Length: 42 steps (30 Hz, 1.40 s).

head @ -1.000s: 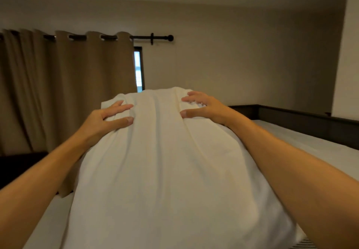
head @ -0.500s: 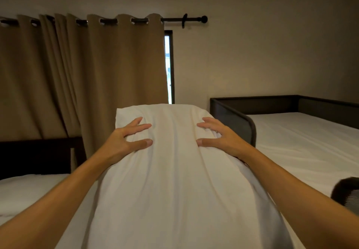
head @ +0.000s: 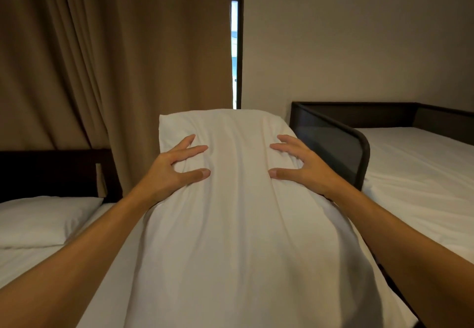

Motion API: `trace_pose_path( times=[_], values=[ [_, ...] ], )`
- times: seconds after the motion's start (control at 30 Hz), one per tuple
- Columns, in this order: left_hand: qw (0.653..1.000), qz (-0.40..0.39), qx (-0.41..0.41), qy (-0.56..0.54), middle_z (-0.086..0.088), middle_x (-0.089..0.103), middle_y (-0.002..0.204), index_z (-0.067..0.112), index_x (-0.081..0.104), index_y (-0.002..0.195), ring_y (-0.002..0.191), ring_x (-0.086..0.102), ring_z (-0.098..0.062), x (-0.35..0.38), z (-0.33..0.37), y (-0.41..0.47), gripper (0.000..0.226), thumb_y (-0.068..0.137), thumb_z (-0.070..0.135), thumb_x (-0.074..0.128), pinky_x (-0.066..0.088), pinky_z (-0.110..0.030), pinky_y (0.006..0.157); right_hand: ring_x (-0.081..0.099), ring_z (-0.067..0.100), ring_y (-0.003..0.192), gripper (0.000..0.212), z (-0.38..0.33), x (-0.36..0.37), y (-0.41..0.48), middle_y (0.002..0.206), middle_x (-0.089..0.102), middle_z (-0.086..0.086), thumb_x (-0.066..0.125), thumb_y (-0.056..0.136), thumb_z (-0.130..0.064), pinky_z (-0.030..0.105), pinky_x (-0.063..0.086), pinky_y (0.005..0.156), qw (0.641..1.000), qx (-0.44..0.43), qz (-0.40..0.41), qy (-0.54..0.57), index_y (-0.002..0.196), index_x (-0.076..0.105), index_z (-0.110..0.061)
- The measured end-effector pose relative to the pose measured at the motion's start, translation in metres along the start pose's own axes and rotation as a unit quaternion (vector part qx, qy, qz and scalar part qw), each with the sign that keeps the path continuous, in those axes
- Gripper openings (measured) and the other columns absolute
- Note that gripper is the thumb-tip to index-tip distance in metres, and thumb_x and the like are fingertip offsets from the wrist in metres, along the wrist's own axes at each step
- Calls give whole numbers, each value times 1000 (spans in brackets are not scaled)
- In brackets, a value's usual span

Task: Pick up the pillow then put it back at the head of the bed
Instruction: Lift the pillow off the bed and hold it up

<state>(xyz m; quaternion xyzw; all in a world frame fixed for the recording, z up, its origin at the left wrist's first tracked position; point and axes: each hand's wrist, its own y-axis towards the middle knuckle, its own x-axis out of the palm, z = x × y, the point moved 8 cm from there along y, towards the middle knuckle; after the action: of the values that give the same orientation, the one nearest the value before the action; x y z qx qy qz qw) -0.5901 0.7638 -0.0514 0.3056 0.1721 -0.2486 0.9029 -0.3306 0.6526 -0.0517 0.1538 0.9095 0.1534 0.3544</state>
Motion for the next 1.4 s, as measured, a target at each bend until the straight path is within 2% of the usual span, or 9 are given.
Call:
trace_pose_path(
  times=[0.2, 0.37, 0.53, 0.73, 0.8, 1.03, 1.17, 1.27, 1.4],
  values=[
    [1000, -2, -12, 3, 21, 33, 155, 37, 63, 128, 139, 32, 2, 14, -27, 18, 58, 73, 31, 80, 27, -22, 107, 32, 3, 126, 72, 31, 10, 21, 150, 31, -17, 75, 66, -50, 27, 27, 101, 1000, 1, -11, 5, 133, 50, -37],
    [1000, -1, -19, 5, 21, 34, 155, 37, 63, 127, 140, 31, 5, 29, -45, 43, 61, 69, 37, 81, 27, -23, 110, 33, 4, 126, 78, 57, 12, 45, 150, 31, -16, 73, 61, -54, 30, 29, 104, 999, 4, -22, 23, 133, 49, -36],
    [1000, 2, -28, 12, 22, 32, 156, 38, 62, 129, 141, 30, 4, 42, -56, 62, 64, 67, 40, 80, 26, -22, 109, 30, 3, 126, 68, 80, 10, 69, 151, 29, -15, 76, 72, -36, 26, 24, 101, 999, -9, -34, 22, 134, 49, -33],
    [999, 4, -39, 37, 22, 30, 156, 38, 61, 130, 141, 30, 2, 45, -67, 82, 61, 72, 35, 80, 27, -24, 111, 28, 5, 128, 79, 99, 16, 95, 154, 26, -14, 74, 64, -51, 38, 26, 109, 998, -1, -57, 26, 136, 46, -37],
    [999, 2, -39, 37, 21, 30, 157, 37, 61, 130, 141, 29, 4, 43, -69, 88, 63, 70, 34, 81, 25, -23, 112, 26, 5, 128, 76, 102, 17, 103, 155, 24, -13, 76, 68, -45, 39, 24, 111, 998, -1, -56, 20, 137, 46, -36],
    [998, 0, -36, 51, 18, 30, 158, 35, 61, 130, 139, 27, 10, 37, -92, 115, 65, 69, 35, 83, 22, 4, 98, 21, 1, 129, 72, 108, 27, 129, 158, 21, -11, 75, 73, -41, 29, 19, 106, 999, -4, -50, -11, 138, 45, -35],
    [999, -5, -20, 47, 18, 31, 158, 36, 61, 131, 142, 28, 6, 31, -115, 139, 62, 72, 34, 82, 25, -9, 104, 25, 8, 135, 72, 114, 34, 153, 157, 22, -11, 73, 75, -42, 33, 22, 107, 999, 7, -34, -23, 140, 42, -34],
    [999, -8, -13, 38, 17, 32, 157, 34, 61, 131, 139, 29, 9, 25, -134, 159, 62, 72, 32, 82, 26, 1, 97, 24, 14, 140, 74, 121, 43, 172, 157, 22, -11, 74, 74, -42, 38, 22, 111, 999, 18, -29, -21, 141, 42, -33],
    [999, -24, -11, 27, 17, 32, 158, 34, 61, 131, 141, 29, 4, 17, -155, 184, 61, 74, 31, 81, 26, -4, 98, 24, 15, 140, 73, 125, 55, 197, 157, 22, -9, 73, 75, -39, 31, 21, 106, 999, 30, -18, -31, 141, 43, -32]
  ],
)
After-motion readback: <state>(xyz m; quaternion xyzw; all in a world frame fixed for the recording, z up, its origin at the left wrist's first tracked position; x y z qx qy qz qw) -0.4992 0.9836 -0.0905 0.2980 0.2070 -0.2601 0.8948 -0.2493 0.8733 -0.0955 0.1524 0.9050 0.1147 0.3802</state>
